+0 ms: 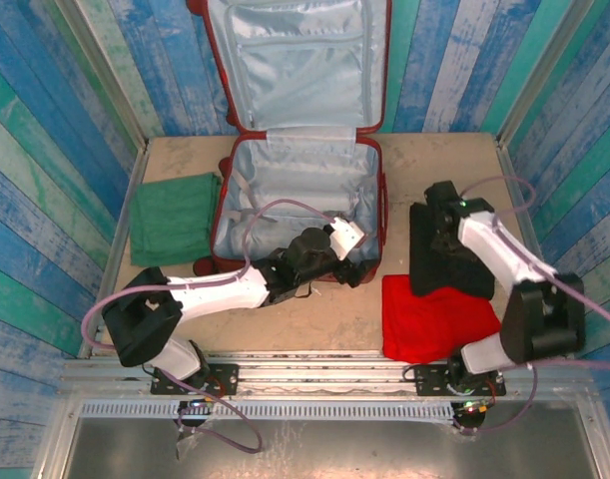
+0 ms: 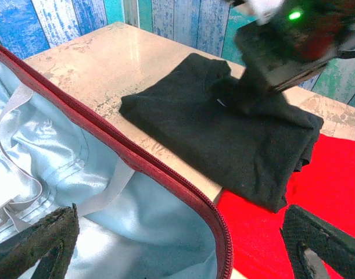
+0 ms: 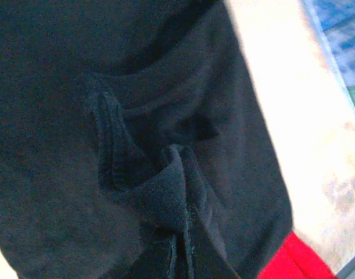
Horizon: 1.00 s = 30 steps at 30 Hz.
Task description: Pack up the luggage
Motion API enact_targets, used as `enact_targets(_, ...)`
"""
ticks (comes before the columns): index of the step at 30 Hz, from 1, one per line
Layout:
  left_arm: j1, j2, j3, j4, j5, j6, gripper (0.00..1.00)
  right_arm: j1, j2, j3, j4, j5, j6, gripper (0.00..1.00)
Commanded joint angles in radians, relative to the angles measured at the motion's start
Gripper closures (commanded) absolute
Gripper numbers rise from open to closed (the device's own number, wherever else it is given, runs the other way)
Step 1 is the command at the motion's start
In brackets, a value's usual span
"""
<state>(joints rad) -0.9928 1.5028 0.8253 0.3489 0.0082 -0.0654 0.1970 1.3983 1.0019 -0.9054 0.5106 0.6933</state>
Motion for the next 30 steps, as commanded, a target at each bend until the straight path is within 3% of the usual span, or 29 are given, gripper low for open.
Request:
enact_targets(1, 0.001, -0.076, -0.019, 0.040, 0.022, -0.026, 0.07, -0.002, -0.150, -0.093, -0.029, 0.120, 0.210, 1.00)
enact_targets(5, 0.001, -0.099, -0.035, 0.050, 0.016, -0.042, 0.07, -0.007, -0.331, -0.192, -0.083, 0.110, 0.303, 0.99)
enact_targets(6, 0.001, -0.101, -0.039, 0.053, 0.014, -0.044, 0.07, -0.006, -0.367, -0.213, -0.092, 0.098, 0.325, 0.95)
enact_targets(10, 0.000, -0.106, -0.042, 0.049, -0.005, -0.061, 0.07, -0.005, -0.487, -0.288, -0.128, 0.014, 0.396, 0.56)
enact_targets(13, 0.000, -0.118, -0.042, 0.040, -0.025, -0.085, 0.07, -0.004, -0.538, -0.284, -0.174, 0.002, 0.429, 0.42)
enact_targets(17, 0.000, -0.100, -0.012, 0.002, -0.045, -0.140, 0.07, -0.005, -0.579, -0.193, -0.230, 0.069, 0.383, 0.40)
enact_targets(20, 0.000, -0.059, 0.043, -0.055, -0.038, -0.221, 0.07, -0.005, -0.548, -0.115, -0.177, 0.059, 0.212, 0.40)
enact_targets(23, 0.000, 0.020, 0.146, -0.161, 0.016, -0.349, 0.07, -0.004, -0.485, -0.068, -0.053, -0.061, -0.001, 0.40)
enact_targets(25, 0.000, 0.074, 0.205, -0.227, 0.068, -0.431, 0.07, -0.005, -0.447, -0.060, 0.035, -0.159, -0.094, 0.34)
enact_targets(30, -0.001, 0.062, 0.146, -0.140, 0.080, -0.617, 0.07, -0.004, -0.291, 0.012, 0.055, -0.313, -0.184, 0.24)
